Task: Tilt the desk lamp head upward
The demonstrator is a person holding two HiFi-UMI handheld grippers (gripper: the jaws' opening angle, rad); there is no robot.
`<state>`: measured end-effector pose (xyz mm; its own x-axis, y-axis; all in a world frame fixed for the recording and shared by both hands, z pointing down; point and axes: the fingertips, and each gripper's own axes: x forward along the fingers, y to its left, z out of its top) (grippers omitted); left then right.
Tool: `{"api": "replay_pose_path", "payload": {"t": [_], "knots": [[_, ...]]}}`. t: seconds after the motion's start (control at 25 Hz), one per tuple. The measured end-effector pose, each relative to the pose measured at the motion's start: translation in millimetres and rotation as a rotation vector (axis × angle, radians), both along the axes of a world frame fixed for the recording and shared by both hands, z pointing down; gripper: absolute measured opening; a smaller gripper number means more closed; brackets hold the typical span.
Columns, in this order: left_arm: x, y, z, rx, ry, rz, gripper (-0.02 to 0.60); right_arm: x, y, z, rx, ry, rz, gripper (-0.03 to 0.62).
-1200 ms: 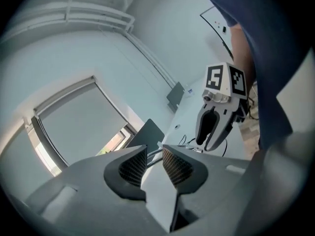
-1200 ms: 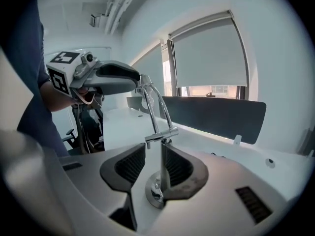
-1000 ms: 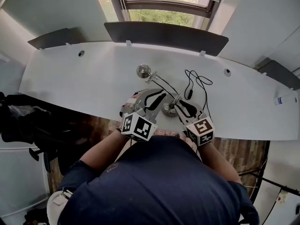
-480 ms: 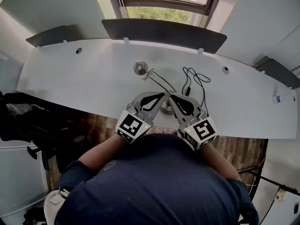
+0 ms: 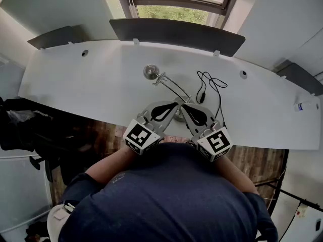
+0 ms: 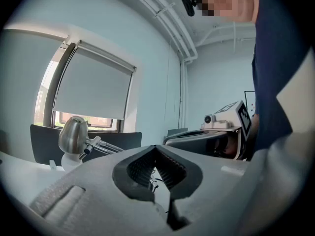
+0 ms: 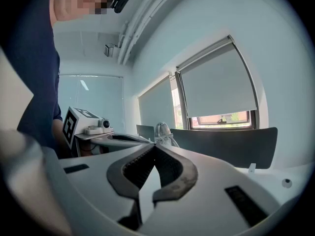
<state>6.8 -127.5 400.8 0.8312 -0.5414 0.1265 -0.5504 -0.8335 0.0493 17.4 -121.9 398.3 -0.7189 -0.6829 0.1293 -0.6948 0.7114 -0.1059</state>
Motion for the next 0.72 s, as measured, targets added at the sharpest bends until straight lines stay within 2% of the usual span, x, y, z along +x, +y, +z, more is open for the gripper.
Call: {"api": "replay_pose_path", "payload": {"t": [0.72], "knots": [[-1.1,-0.1,3.4,0.01,-0.022,-0.01,0.008,-2.6,-2.3,4.8,-0.029,-0.014,-0.017,0.011]]}}
